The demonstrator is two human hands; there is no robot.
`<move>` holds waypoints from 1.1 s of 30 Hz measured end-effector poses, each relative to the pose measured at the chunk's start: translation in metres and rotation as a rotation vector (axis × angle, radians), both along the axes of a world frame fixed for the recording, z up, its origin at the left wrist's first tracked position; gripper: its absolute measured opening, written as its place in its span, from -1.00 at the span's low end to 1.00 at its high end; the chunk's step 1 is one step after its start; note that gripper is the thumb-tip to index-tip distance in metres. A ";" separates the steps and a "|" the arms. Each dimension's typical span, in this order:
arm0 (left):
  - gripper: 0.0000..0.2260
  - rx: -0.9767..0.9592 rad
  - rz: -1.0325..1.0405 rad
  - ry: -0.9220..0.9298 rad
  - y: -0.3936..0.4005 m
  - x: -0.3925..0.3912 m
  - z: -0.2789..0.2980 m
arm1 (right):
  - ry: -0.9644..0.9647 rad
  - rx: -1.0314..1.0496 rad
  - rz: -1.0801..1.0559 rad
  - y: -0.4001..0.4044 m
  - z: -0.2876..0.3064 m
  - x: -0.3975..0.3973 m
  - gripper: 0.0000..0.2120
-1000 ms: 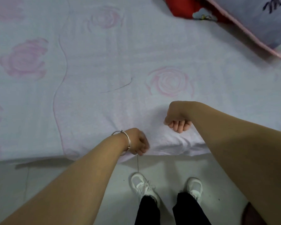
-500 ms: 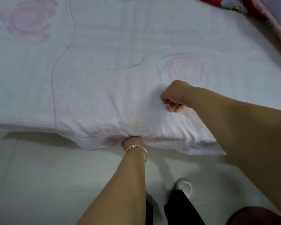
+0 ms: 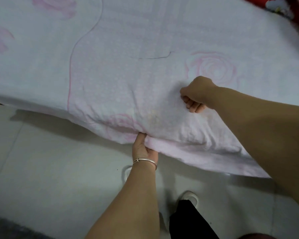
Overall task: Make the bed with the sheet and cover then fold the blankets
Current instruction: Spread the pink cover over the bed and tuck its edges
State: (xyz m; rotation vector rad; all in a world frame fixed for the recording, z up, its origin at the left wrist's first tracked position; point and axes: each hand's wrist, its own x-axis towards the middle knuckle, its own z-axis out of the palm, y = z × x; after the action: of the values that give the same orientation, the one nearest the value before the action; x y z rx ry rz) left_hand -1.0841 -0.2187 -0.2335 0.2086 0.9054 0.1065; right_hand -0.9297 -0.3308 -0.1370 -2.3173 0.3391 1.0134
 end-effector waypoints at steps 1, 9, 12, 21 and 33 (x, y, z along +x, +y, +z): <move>-0.64 -0.025 -0.003 -0.005 0.000 -0.003 0.005 | -0.021 0.004 -0.001 0.004 0.000 -0.002 -0.76; -0.61 -0.041 -0.131 -0.141 0.010 -0.028 0.030 | -0.072 0.103 0.082 0.041 0.016 -0.012 -0.76; -0.81 -0.028 -0.092 -0.118 0.017 -0.032 0.032 | -0.096 0.116 0.120 0.052 0.018 -0.016 -0.75; -0.51 -0.047 -0.155 -0.347 0.021 -0.035 0.049 | -0.099 0.040 0.157 0.064 0.013 -0.022 -0.73; -0.79 0.136 -0.272 0.616 0.040 -0.073 0.007 | -0.137 -0.104 0.219 0.074 0.014 -0.024 -0.74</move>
State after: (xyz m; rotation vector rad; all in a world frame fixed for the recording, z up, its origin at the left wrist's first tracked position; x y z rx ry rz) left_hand -1.1575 -0.1784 -0.2269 0.5059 1.4735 -0.1595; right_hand -0.9537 -0.2570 -0.1230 -2.5455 0.0858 0.9520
